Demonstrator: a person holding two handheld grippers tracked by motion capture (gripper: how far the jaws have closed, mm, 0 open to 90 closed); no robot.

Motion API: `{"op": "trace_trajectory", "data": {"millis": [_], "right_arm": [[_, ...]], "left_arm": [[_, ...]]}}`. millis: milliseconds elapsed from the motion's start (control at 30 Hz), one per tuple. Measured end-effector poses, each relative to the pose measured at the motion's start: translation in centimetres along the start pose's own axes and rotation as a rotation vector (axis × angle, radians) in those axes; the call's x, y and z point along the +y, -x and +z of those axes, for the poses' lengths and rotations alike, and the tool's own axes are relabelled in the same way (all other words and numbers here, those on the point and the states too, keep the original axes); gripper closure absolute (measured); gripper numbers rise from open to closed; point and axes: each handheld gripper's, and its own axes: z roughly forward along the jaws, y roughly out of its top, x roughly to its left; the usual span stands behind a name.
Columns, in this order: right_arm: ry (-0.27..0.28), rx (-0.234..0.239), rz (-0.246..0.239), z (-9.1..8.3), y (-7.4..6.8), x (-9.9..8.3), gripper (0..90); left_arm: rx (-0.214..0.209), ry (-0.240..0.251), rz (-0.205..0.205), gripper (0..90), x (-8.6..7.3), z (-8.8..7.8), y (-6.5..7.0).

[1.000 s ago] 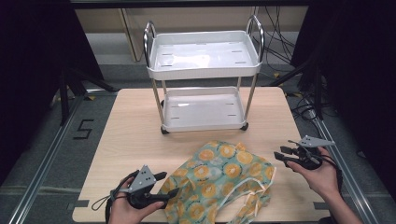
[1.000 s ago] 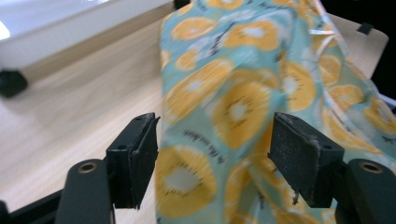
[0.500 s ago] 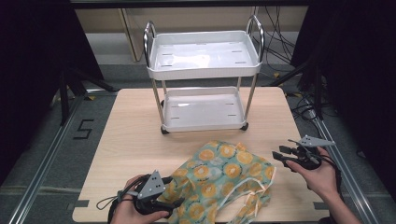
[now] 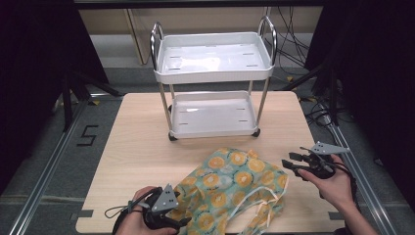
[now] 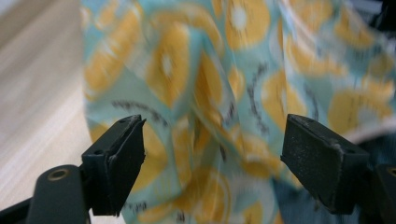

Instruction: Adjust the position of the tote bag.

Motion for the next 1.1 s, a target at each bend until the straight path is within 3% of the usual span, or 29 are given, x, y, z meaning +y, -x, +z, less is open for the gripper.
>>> {"op": "trace_trajectory", "data": {"millis": [33, 100, 167, 200, 233, 300, 367, 433, 467, 633, 667, 700, 733, 800, 833, 900, 933, 1033, 1067, 1100], "right_arm": [[-0.003, 0.017, 0.015, 0.0, -0.4, 0.1, 51.1], [-0.009, 0.034, -0.021, 0.1, -0.6, 0.4, 50.3], [-0.009, 0.040, -0.016, 0.1, -0.9, 0.5, 49.8], [0.001, 0.044, -0.057, 0.2, -1.0, 0.8, 49.5], [-0.018, 0.064, -0.018, 0.2, -1.3, 0.8, 49.5], [-0.018, 0.061, -0.040, 0.2, -1.3, 0.9, 49.4], [-0.005, 0.042, -0.054, 0.3, -1.2, 0.9, 49.5], [-0.017, 0.053, -0.056, 0.4, -1.1, 0.9, 49.5], [-0.016, 0.042, -0.062, 0.4, -1.0, 0.9, 49.5], [-0.012, 0.045, -0.047, 0.5, -1.1, 0.9, 49.3], [-0.019, 0.037, -0.067, 0.4, -1.0, 0.8, 49.3], [-0.026, 0.053, -0.040, 0.5, -1.1, 0.8, 49.2], [-0.022, 0.044, -0.062, 0.5, -0.9, 0.8, 49.2], [-0.025, 0.046, -0.045, 0.5, -1.0, 0.8, 49.2], [-0.048, 0.060, -0.023, 0.5, -1.2, 0.8, 49.2], [-0.027, 0.045, -0.049, 0.6, -1.0, 0.8, 49.0], [-0.027, 0.038, -0.059, 0.7, -1.0, 0.7, 48.9], [-0.045, 0.050, -0.054, 0.8, -1.0, 0.7, 48.8], [-0.044, 0.050, -0.028, 0.9, -1.2, 0.7, 48.8], [-0.056, 0.064, -0.014, 0.9, -1.3, 0.7, 48.8]], "left_arm": [[0.003, -0.013, 0.021, 20.5, 0.0, -0.1, 0.0], [0.003, 0.000, 0.026, 20.5, 0.2, -0.2, 0.2], [0.008, 0.011, 0.036, 21.4, 0.3, -0.4, 0.3], [0.034, 0.033, 0.073, 23.5, 0.7, -0.8, 0.5], [0.034, 0.059, 0.086, 24.3, 0.9, -0.9, 0.7], [0.028, 0.087, 0.086, 26.3, 1.2, -1.1, 1.2], [-0.018, 0.112, 0.139, 26.7, 2.1, -1.3, 2.2], [-0.033, 0.112, 0.154, 26.9, 2.4, -1.1, 2.6], [-0.071, 0.107, 0.168, 27.0, 2.8, -0.4, 3.4], [-0.162, 0.036, 0.242, 28.4, 3.5, 1.4, 4.5], [-0.190, 0.041, 0.241, 28.5, 3.6, 2.0, 4.9], [-0.202, 0.035, 0.256, 28.3, 3.6, 2.2, 5.1], [-0.217, 0.030, 0.266, 28.3, 3.7, 2.5, 5.3], [-0.241, 0.018, 0.286, 27.8, 3.7, 3.1, 5.4], [-0.243, 0.005, 0.295, 27.5, 3.6, 3.3, 5.4], [-0.258, -0.023, 0.298, 26.7, 3.3, 3.7, 5.4], [-0.253, -0.026, 0.320, 26.3, 3.2, 3.9, 5.4], [-0.264, -0.046, 0.345, 24.3, 2.8, 4.4, 5.7], [-0.263, -0.056, 0.375, 23.9, 2.7, 4.5, 5.8], [-0.263, -0.056, 0.375, 23.5, 2.7, 4.5, 5.8]]}}
